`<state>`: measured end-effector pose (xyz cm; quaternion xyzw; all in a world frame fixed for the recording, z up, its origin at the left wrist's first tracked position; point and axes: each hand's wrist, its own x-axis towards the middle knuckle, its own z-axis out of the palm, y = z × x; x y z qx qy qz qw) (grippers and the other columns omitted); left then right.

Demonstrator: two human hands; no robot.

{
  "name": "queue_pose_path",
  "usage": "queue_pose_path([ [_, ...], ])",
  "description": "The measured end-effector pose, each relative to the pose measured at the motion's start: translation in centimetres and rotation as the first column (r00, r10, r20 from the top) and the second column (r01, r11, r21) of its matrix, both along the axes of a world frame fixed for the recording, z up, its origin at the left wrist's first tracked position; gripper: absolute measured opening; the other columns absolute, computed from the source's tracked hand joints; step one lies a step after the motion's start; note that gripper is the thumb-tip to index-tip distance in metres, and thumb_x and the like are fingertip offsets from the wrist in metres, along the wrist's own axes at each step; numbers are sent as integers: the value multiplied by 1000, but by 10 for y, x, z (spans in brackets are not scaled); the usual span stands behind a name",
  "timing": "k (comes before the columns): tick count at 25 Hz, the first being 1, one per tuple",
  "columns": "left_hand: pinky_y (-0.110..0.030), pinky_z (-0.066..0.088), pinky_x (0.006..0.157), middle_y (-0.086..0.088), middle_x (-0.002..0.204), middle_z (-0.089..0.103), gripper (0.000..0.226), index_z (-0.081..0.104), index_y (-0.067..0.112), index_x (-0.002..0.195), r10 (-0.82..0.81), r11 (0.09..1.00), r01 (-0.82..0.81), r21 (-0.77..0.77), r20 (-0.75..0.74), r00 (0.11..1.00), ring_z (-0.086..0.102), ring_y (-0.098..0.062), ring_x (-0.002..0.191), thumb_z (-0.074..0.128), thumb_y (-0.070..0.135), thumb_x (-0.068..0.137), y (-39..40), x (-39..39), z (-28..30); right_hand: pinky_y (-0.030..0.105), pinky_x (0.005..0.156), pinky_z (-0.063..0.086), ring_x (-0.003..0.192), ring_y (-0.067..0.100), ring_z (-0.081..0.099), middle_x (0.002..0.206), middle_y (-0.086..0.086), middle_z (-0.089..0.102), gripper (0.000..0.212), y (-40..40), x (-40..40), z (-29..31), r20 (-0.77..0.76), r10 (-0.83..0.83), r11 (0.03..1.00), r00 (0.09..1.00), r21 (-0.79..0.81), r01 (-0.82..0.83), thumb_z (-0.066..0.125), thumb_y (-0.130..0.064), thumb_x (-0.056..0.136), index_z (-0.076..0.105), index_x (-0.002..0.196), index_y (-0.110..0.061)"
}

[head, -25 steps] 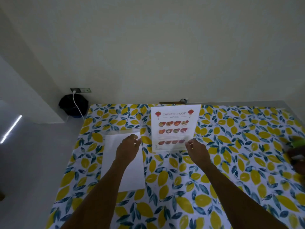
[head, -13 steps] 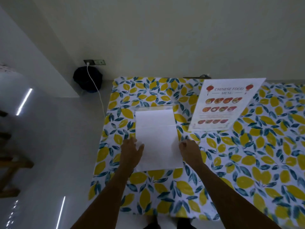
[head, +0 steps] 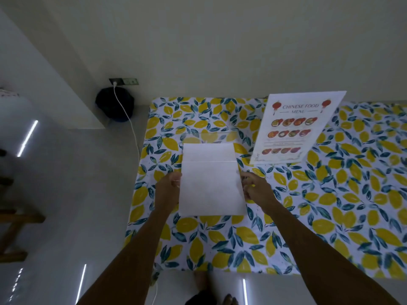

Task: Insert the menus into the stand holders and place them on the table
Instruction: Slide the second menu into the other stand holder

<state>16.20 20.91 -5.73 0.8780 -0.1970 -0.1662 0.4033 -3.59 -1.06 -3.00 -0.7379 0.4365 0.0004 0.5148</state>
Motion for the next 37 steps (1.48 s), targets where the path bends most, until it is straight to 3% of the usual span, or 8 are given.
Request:
queue_pose_path([
  [7, -28, 54, 86, -3, 113, 73, 33, 73, 16, 110, -171, 985, 170, -18, -83, 982, 67, -17, 106, 72, 3, 80, 34, -40, 38, 18, 61, 58, 77, 3, 72, 115, 14, 70, 34, 2, -59, 24, 138, 37, 995, 990, 91, -50, 61, 6, 88, 67, 120, -4],
  [12, -37, 52, 97, 0, 121, 70, 24, 74, 18, 111, -198, 976, 190, -102, -70, 978, 61, -7, 108, 70, 12, 87, 51, -62, 56, 18, 67, 58, 90, 7, 72, 120, 12, 68, 33, 5, -79, 37, 206, 81, 995, 975, -66, -69, 62, 3, 89, 68, 118, -11],
  [15, -33, 52, 95, 1, 121, 70, 23, 73, 20, 113, -247, 965, 250, -79, 40, 968, 63, -11, 111, 61, 14, 94, 42, -47, 69, 11, 57, 53, 80, 4, 63, 110, 1, 65, 35, 1, -66, 59, 225, 61, 993, 972, -115, -36, 55, 11, 90, 68, 119, -6],
  [19, -9, 47, 71, 6, 106, 71, 15, 72, 30, 103, -253, 963, 264, -48, 163, 954, 66, -8, 92, 60, 34, 94, 19, -19, 90, 10, 64, 47, 69, 2, 62, 79, -14, 64, 19, -17, -35, 74, 220, 187, 921, 957, -378, -94, 58, -23, 96, 71, 108, -17],
  [21, -20, 48, 66, -4, 92, 72, 18, 72, 20, 91, -209, 974, 222, -44, 200, 957, 66, -16, 80, 60, 34, 94, 3, -3, 93, 31, 66, 53, 70, 17, 66, 76, 1, 67, 22, -28, -17, 76, 182, 176, 899, 967, -430, -82, 54, -33, 97, 68, 99, -17],
  [25, -25, 37, 59, -1, 78, 45, 13, 52, 18, 90, -353, 927, 373, 36, 418, 837, 49, -18, 58, 45, 9, 97, -21, 29, 99, 34, 57, 43, 62, 25, 61, 69, 9, 63, 28, -47, 20, 82, 158, 196, 830, 968, -552, -78, 48, -32, 99, 58, 85, -10],
  [30, -37, 41, 58, -8, 65, 57, 30, 51, 11, 75, -239, 969, 248, 11, 314, 919, 57, -22, 60, 53, 29, 99, -50, 55, 104, 37, 56, 48, 60, 26, 61, 69, 12, 67, 33, -55, 50, 84, 215, 140, 794, 966, -608, 20, 43, -37, 98, 59, 87, -10],
  [37, -21, 36, 51, 5, 61, 56, 26, 49, 25, 73, -213, 974, 226, -4, 316, 925, 52, -4, 55, 53, 30, 98, -69, 75, 101, 39, 57, 46, 64, 34, 60, 71, 19, 65, 29, -66, 78, 80, 150, 55, 787, 987, -615, 50, 50, -26, 99, 58, 81, -4],
])
